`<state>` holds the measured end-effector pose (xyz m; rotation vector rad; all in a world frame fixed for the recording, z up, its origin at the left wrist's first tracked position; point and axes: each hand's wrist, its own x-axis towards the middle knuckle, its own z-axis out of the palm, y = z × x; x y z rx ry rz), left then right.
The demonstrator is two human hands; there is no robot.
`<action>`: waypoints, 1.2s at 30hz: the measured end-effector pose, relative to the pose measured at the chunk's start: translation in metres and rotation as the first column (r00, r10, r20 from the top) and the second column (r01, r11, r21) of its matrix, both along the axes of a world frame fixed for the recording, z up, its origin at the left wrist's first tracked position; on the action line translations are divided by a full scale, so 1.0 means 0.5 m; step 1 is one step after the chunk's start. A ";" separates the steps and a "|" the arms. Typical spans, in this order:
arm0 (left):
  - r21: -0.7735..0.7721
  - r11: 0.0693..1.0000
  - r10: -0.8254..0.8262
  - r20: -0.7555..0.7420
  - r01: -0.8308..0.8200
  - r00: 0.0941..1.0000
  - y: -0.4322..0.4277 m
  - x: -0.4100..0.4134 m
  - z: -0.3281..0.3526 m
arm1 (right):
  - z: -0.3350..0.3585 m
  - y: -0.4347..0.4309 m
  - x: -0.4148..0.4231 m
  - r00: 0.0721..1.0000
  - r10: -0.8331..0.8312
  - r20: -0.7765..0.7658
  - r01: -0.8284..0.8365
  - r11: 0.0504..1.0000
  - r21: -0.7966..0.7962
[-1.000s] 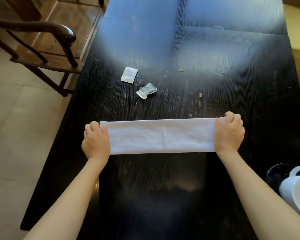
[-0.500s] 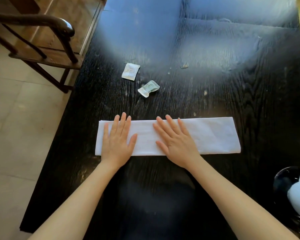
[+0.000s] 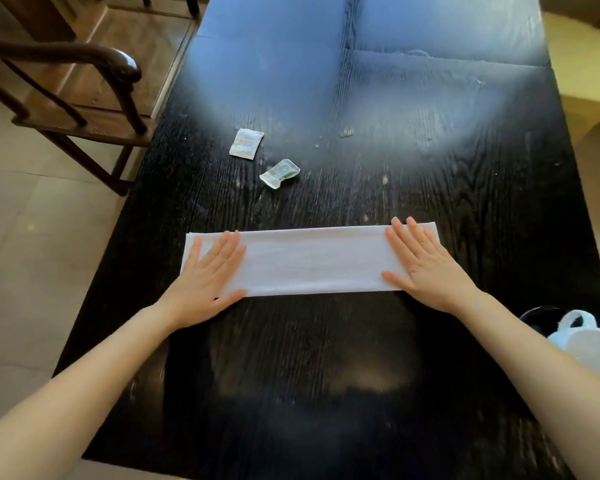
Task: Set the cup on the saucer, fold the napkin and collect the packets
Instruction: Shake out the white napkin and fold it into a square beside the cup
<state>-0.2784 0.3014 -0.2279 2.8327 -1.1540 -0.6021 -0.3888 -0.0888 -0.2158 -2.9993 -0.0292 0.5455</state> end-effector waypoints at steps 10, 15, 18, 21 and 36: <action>-0.061 0.987 -0.149 0.034 0.151 0.988 0.050 0.012 0.047 | 0.045 -0.015 -0.041 0.980 0.177 0.089 -0.167 0.980 -0.105; -0.335 0.934 0.122 -0.014 -0.120 0.992 0.057 0.012 0.052 | 0.045 -0.015 -0.044 0.986 0.133 0.100 -0.132 0.991 -0.018; -0.457 0.815 0.315 -0.165 -0.355 0.935 0.061 0.031 0.079 | 0.052 -0.020 -0.036 0.960 -0.030 0.278 -0.009 0.990 0.138; -0.492 0.687 0.432 -0.314 -0.534 0.845 0.073 0.055 0.120 | 0.068 -0.033 -0.019 0.881 -0.342 0.327 0.204 0.898 0.390; -0.225 0.239 0.583 -0.744 -0.945 0.325 0.041 0.059 0.071 | 0.054 -0.010 -0.025 0.535 -0.791 -0.297 0.659 0.170 0.733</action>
